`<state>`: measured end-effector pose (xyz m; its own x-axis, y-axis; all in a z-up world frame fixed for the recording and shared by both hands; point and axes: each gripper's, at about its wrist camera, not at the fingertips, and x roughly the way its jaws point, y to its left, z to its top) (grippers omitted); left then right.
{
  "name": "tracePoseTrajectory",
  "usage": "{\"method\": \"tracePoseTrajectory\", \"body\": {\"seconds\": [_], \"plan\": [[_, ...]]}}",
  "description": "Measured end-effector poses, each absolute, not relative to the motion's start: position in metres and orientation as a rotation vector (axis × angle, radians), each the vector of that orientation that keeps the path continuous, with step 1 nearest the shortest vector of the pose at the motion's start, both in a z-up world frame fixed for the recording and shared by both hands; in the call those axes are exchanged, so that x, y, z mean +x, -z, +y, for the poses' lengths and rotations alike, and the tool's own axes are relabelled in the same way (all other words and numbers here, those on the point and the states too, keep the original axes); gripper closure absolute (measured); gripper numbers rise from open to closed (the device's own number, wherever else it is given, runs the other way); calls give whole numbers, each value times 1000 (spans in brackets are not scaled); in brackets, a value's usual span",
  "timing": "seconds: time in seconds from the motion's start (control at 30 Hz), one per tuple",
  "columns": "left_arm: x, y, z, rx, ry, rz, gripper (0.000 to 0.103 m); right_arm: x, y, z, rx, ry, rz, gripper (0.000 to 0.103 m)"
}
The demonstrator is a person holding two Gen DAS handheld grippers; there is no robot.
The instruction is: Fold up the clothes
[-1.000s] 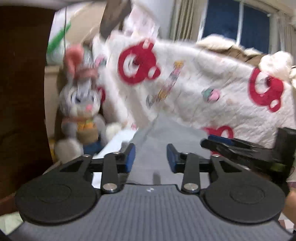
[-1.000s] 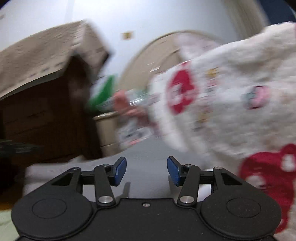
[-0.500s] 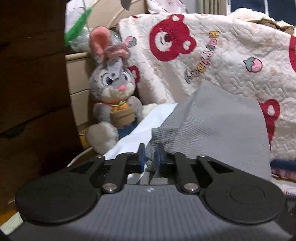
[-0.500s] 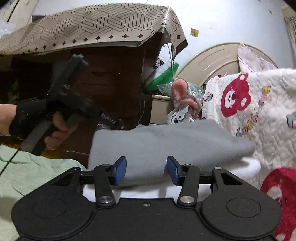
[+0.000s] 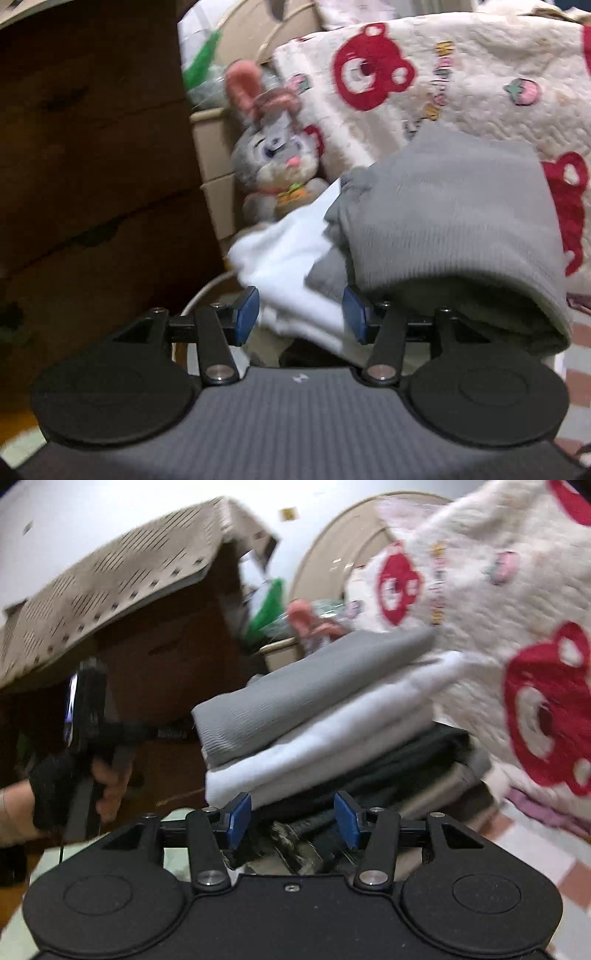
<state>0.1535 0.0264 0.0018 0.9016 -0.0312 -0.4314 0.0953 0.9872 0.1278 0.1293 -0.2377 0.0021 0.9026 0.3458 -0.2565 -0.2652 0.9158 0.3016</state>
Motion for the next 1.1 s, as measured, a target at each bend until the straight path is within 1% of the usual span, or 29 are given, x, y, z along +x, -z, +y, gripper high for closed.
{"method": "tracePoseTrajectory", "body": {"seconds": [0.03, 0.07, 0.1, 0.17, 0.3, 0.37, 0.43, 0.5, 0.7, 0.73, 0.77, 0.83, 0.9, 1.03, 1.1], "plan": [[146, -2, 22, 141, 72, 446, 51, 123, 0, -241, 277, -303, 310, 47], [139, -3, 19, 135, 78, 448, 47, 116, 1, -243, 285, -285, 309, 46], [132, -3, 15, 129, 84, 451, 44, 111, 1, -245, 282, -263, 312, 45], [113, -5, 0, 122, 123, 460, 34, 100, 1, -248, 277, -221, 317, 43], [73, -5, -37, 130, 215, 479, 25, 77, -1, -252, 270, -177, 315, 37], [56, -3, -56, 149, 251, 473, 14, 67, -5, -253, 286, -174, 316, 36], [41, 1, -72, 166, 286, 464, 6, 56, -8, -251, 287, -171, 316, 35], [33, 9, -86, 187, 322, 461, 6, 45, -9, -249, 277, -168, 319, 33], [4, 36, -114, 231, 298, 538, 6, 13, -2, -244, 271, -119, 357, 32], [-4, 38, -116, 240, 283, 543, 5, 7, -1, -244, 274, -114, 363, 32], [-11, 40, -118, 247, 268, 548, 2, 1, 1, -244, 278, -109, 368, 31], [-23, 42, -120, 272, 266, 564, 0, -11, 3, -245, 284, -98, 379, 29], [-32, 44, -123, 308, 270, 574, 0, -21, 8, -246, 274, -93, 398, 23], [-49, 46, -128, 299, 236, 581, 0, -41, 13, -248, 243, -48, 439, 22], [-56, 50, -129, 277, 230, 622, 0, -53, 14, -250, 252, -43, 440, 22]]}}
